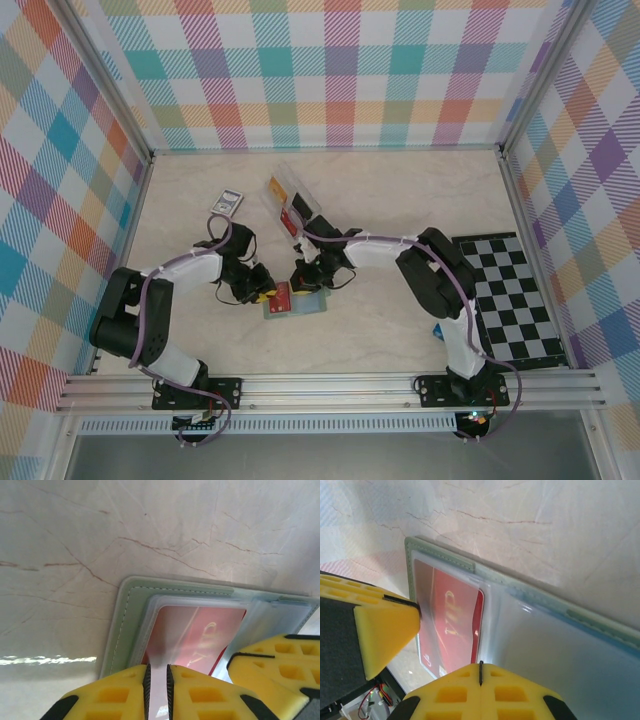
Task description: Take the credit cards out of the card holder
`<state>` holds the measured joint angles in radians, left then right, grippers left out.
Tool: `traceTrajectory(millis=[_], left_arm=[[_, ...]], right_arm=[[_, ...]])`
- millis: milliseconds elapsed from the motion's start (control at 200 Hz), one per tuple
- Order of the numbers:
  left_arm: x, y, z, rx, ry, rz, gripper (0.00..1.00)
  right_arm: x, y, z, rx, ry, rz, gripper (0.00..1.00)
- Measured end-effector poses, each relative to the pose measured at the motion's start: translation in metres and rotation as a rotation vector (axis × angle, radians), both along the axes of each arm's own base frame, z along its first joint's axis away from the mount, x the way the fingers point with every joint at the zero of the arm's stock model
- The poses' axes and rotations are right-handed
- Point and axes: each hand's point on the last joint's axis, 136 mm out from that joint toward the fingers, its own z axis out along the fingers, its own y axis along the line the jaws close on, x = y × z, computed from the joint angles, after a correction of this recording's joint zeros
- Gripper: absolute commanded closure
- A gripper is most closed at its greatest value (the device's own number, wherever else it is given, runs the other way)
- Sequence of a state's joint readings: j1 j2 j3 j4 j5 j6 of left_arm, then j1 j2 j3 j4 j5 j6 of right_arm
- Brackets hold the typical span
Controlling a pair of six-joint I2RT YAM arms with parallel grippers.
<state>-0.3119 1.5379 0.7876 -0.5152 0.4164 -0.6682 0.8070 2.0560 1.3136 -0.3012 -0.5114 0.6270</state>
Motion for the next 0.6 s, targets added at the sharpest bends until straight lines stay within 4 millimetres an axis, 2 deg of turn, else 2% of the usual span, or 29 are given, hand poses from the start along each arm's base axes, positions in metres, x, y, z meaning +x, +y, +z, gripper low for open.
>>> traceTrajectory(millis=[205,340,600], left_arm=[[0.000,0.002,0.005,0.010,-0.017,0.003,0.79],[0.002,0.004,0.010,0.020,-0.042,0.003,0.78],[0.002,0.005,0.002,0.029,-0.025,0.004,0.83]], right_arm=[[-0.002,-0.003,-0.003,-0.010,0.003,0.001,1.00],[-0.004,-0.001,0.000,0.010,0.016,0.006,0.89],[-0.002,0.007,0.003,0.037,0.036,0.005,0.86]])
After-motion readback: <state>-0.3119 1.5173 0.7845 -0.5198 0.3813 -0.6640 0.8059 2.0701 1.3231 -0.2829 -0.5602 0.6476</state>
